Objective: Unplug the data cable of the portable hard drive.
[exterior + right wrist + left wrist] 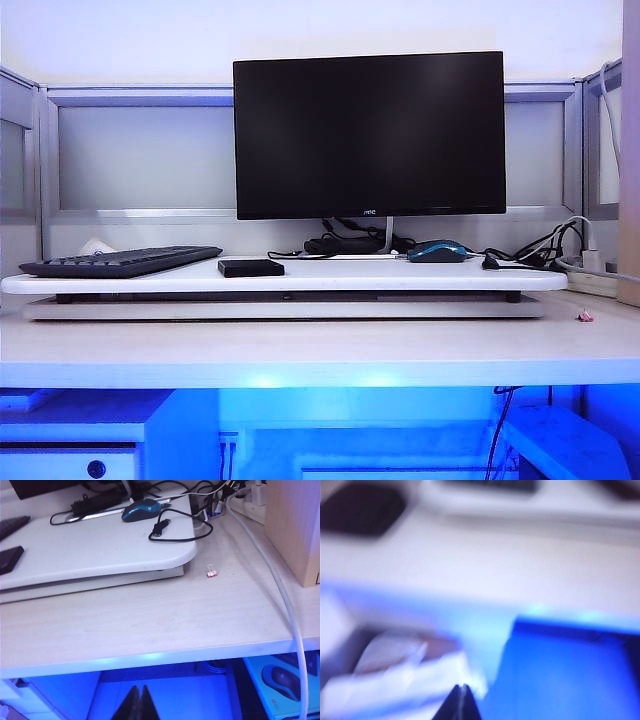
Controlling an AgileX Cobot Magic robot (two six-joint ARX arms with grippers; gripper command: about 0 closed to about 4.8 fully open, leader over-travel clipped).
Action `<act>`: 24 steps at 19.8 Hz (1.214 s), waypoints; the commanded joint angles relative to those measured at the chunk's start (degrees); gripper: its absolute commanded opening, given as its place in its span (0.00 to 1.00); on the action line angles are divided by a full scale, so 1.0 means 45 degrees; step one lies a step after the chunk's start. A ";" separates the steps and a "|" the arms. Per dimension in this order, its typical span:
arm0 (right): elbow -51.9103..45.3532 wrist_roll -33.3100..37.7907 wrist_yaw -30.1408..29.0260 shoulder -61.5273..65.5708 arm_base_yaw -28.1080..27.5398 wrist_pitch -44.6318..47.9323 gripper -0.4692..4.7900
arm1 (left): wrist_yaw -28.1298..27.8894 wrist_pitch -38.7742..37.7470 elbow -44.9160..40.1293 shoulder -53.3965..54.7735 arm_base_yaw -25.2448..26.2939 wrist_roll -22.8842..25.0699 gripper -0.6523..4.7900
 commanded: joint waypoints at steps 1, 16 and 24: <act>-0.0044 0.0029 0.0049 0.0010 0.0010 -0.0092 0.07 | 0.0311 0.0364 -0.0068 0.0447 0.0559 -0.0117 0.11; -0.0039 0.0228 0.0248 -0.0078 0.0000 0.0049 0.08 | 0.2050 -0.0209 -0.0053 -0.2948 0.0534 -0.0024 0.11; -0.0039 0.0228 0.0248 -0.0078 0.0000 0.0044 0.08 | 0.2050 -0.0209 -0.0053 -0.2943 0.0539 -0.0024 0.11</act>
